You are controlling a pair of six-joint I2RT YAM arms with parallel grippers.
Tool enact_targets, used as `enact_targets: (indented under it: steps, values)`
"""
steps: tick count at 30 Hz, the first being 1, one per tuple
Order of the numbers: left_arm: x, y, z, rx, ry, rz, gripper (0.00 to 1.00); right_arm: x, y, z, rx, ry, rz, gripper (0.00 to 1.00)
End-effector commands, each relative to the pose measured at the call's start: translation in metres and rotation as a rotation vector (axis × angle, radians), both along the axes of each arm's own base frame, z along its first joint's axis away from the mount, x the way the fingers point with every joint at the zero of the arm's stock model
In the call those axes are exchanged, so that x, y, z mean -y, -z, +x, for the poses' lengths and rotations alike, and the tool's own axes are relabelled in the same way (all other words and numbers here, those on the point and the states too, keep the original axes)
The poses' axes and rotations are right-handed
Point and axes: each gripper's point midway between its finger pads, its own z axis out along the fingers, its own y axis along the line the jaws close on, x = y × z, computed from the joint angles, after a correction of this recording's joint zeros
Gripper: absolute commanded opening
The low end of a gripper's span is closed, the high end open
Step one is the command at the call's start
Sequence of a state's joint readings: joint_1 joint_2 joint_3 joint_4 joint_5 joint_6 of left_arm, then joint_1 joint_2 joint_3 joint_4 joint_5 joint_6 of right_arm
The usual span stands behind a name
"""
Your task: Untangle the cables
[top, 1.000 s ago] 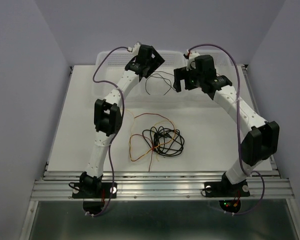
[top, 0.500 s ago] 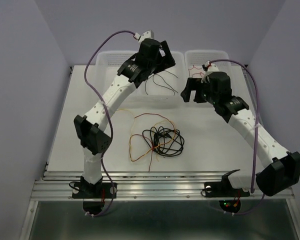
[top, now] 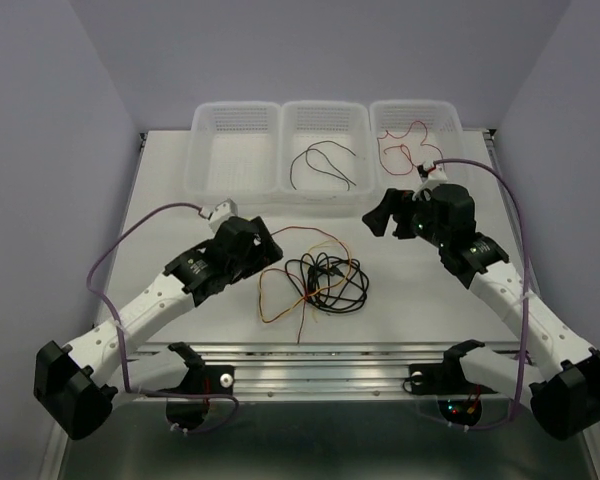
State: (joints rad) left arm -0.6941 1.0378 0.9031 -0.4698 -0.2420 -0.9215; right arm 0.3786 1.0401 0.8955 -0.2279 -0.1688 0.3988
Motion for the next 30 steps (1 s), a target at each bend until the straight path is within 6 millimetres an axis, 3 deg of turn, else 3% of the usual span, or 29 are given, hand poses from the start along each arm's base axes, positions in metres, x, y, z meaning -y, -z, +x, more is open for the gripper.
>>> enact_targets:
  steps: [1, 4, 9, 12, 13, 16, 21, 24, 30]
  values:
    - [-0.013, 0.053, -0.04, -0.148, -0.071, -0.086, 0.99, -0.011, -0.012, -0.003, 0.049, -0.048, 0.084, 1.0]
    - [-0.024, 0.084, -0.059, -0.224, -0.094, -0.068, 0.99, -0.012, -0.002, -0.006, 0.036, -0.058, 0.083, 1.0]
    - [-0.031, 0.114, -0.062, -0.269, -0.134, -0.033, 0.99, -0.013, 0.016, -0.007, -0.008, -0.062, 0.076, 1.0]
    - [-0.034, 0.113, -0.039, -0.209, -0.161, 0.042, 0.99, -0.018, 0.017, -0.008, -0.005, -0.095, 0.078, 1.0]
    - [-0.03, 0.097, -0.024, -0.165, -0.166, 0.049, 0.99, -0.019, 0.019, -0.008, -0.014, -0.103, 0.076, 1.0]
    - [-0.029, 0.079, 0.013, -0.103, -0.184, 0.162, 0.99, -0.021, 0.023, -0.009, -0.025, -0.119, 0.071, 1.0]
    - [-0.02, 0.079, 0.063, -0.08, -0.178, 0.233, 0.99, -0.017, 0.029, -0.011, -0.033, -0.112, 0.048, 1.0]
    - [-0.018, 0.088, 0.079, -0.101, -0.152, 0.306, 0.99, -0.015, 0.03, -0.012, -0.037, -0.105, 0.035, 1.0]
    - [-0.016, 0.109, 0.09, -0.138, -0.051, 0.45, 0.99, -0.012, 0.029, -0.011, -0.027, -0.096, 0.021, 1.0]
